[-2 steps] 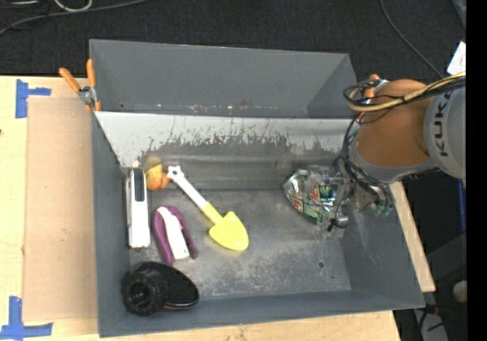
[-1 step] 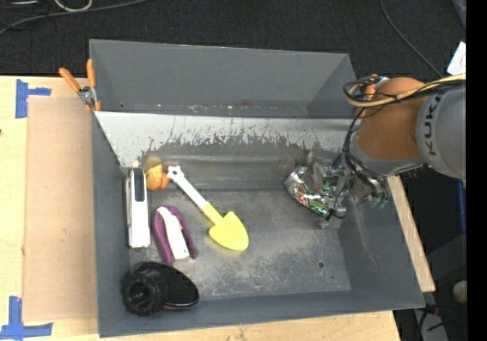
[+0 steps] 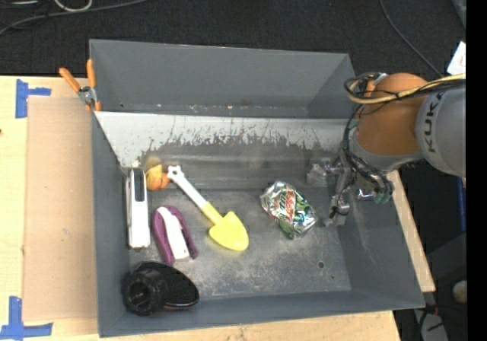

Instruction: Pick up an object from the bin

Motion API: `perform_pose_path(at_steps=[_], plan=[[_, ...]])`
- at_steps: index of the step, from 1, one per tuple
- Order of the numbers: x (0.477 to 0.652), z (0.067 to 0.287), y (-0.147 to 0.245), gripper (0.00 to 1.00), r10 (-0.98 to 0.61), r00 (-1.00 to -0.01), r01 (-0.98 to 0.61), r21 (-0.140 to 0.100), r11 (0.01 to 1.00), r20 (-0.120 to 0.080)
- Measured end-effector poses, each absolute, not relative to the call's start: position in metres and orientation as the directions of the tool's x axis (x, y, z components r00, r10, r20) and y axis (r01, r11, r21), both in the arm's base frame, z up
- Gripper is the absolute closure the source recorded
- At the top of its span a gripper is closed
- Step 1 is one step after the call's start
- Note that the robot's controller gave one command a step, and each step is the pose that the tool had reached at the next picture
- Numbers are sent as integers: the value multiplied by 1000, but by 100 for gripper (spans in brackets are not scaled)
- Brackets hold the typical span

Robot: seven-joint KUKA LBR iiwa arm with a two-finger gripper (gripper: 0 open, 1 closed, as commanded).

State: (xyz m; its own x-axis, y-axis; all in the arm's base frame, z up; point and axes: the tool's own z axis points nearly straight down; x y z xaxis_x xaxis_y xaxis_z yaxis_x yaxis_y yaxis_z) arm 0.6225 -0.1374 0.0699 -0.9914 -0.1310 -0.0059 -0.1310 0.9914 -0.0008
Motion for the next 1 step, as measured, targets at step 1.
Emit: perform_pose_path(at_steps=[1], plan=[[620, 71, -137, 0, -101, -995, -101, 0, 995, -9]])
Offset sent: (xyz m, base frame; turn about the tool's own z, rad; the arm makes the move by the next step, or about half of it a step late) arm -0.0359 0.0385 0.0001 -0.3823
